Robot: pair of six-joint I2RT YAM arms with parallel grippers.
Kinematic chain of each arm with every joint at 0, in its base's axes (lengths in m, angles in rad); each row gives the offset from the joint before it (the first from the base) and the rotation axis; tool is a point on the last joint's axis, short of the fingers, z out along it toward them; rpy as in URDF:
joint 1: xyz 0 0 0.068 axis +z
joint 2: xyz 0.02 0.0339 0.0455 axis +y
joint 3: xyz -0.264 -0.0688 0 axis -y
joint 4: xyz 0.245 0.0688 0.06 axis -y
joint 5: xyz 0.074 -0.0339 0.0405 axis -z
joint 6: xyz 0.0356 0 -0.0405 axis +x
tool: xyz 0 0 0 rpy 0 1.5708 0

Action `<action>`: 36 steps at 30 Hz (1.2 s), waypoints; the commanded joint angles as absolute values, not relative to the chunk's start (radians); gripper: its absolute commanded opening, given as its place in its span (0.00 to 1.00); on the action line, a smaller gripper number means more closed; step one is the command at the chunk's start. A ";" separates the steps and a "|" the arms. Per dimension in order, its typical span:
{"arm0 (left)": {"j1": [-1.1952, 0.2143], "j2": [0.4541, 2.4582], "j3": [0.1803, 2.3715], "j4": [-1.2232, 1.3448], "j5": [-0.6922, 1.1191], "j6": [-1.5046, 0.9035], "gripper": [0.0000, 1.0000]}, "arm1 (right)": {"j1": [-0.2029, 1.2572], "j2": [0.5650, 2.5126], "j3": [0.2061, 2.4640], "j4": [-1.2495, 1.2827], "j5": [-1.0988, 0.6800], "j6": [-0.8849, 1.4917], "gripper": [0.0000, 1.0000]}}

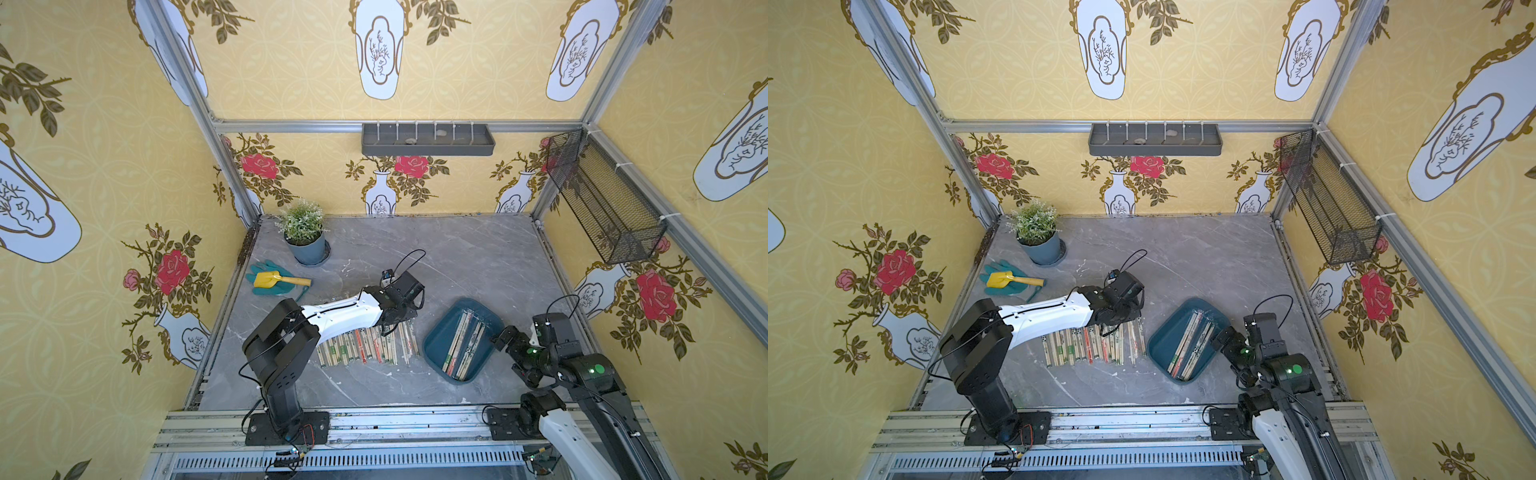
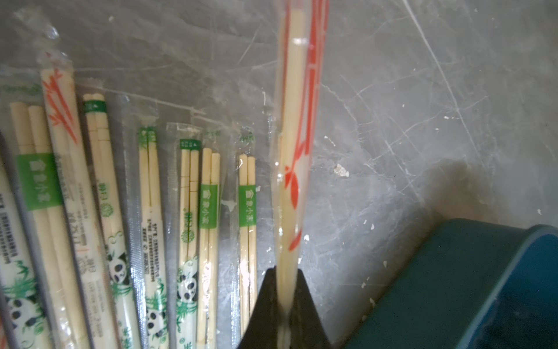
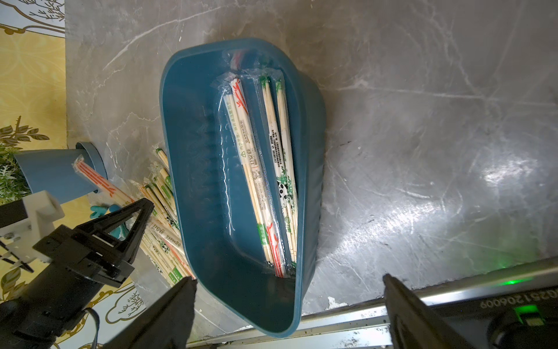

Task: Take the paired disposable chopsticks out of the storage box
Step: Place the paired disposable chopsticks at the center of the board, then pick up the paired disposable chopsticks from the storage box.

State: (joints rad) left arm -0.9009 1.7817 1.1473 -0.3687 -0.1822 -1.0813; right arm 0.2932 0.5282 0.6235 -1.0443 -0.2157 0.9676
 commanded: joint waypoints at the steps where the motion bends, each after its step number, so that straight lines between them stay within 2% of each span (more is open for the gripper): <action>1: -0.895 1.810 1.140 -0.344 -0.171 -1.087 0.02 | 0.294 0.528 0.624 -1.028 -0.212 0.965 0.97; 8: -0.894 1.850 1.135 -0.323 -0.148 -1.094 0.12 | 0.294 0.531 0.625 -1.029 -0.212 0.965 0.97; 13: -0.894 1.859 1.134 -0.310 -0.129 -1.088 0.31 | 0.294 0.538 0.624 -1.026 -0.212 0.964 0.97; 18: -0.894 1.821 1.137 -0.323 -0.142 -1.079 0.40 | 0.294 0.537 0.625 -1.026 -0.213 0.965 0.97; 26: -0.923 1.763 1.242 -0.372 -0.169 -0.927 0.43 | 0.293 0.531 0.619 -1.022 -0.217 0.965 0.98; 31: -0.996 1.861 1.423 -0.426 -0.122 -0.738 0.43 | 0.294 0.508 0.604 -1.029 -0.218 0.975 0.98; 36: -1.062 1.984 1.566 -0.494 -0.099 -0.648 0.42 | 0.293 0.484 0.601 -1.050 -0.215 0.985 0.97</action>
State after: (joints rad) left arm -1.0443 1.9427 1.5295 -0.4274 -0.1238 -0.7498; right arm 0.2932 0.4931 0.6041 -1.0496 -0.2226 0.9722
